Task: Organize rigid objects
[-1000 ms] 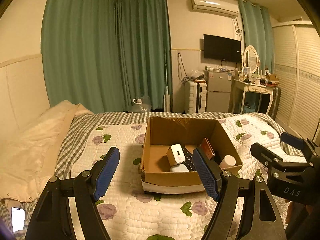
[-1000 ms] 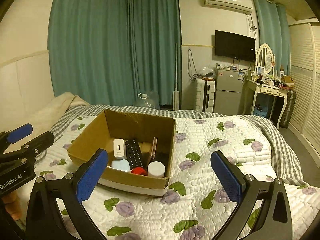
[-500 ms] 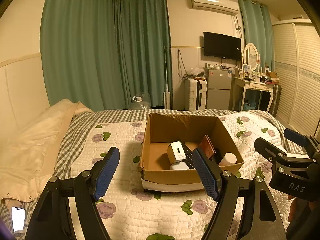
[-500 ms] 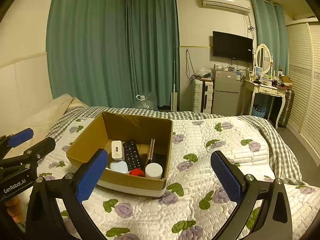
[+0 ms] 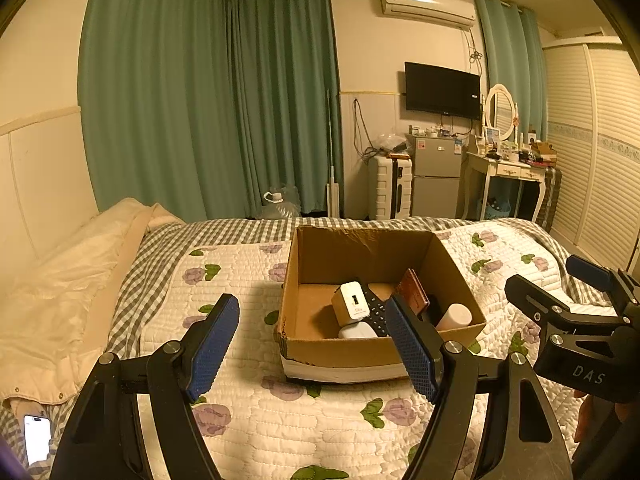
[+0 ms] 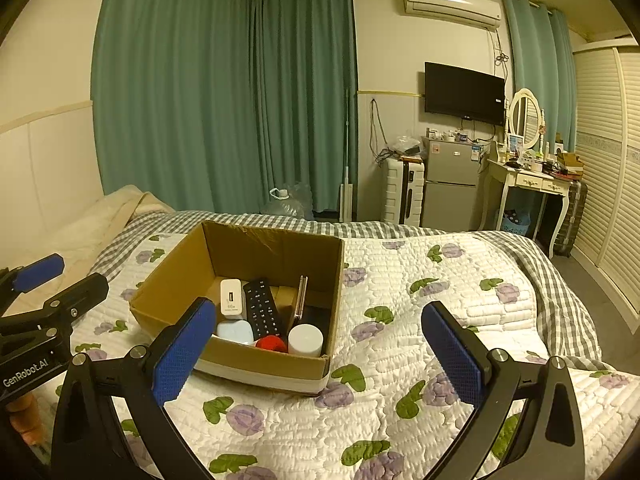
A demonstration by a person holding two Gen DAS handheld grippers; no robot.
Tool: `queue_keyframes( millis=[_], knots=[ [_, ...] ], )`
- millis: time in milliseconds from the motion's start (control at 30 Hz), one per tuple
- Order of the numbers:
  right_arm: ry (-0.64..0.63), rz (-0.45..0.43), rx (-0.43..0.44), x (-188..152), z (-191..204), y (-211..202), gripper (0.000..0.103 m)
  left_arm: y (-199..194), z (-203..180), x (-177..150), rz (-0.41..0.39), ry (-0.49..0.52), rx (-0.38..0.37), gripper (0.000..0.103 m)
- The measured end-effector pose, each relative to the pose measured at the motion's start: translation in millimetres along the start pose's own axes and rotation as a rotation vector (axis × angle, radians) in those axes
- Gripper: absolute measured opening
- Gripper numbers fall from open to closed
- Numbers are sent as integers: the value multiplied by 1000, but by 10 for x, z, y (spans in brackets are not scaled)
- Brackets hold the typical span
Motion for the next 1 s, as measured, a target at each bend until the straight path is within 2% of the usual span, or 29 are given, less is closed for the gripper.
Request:
queue_keyframes(
  millis=[1000],
  knots=[
    [-4,17,-9,-42,-3,56,103,14,7,-9,8,2,0,78]
  ],
)
Point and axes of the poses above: each gripper's, at about its wrist camera, not at the fingertips, and y roughly the way its jaws point, z to its left, x to its top, the point moved 6 cm from there along y, roughly the way its jaws point, and after that the axes turned 8 degrees about -y, right-handed, at the moved point
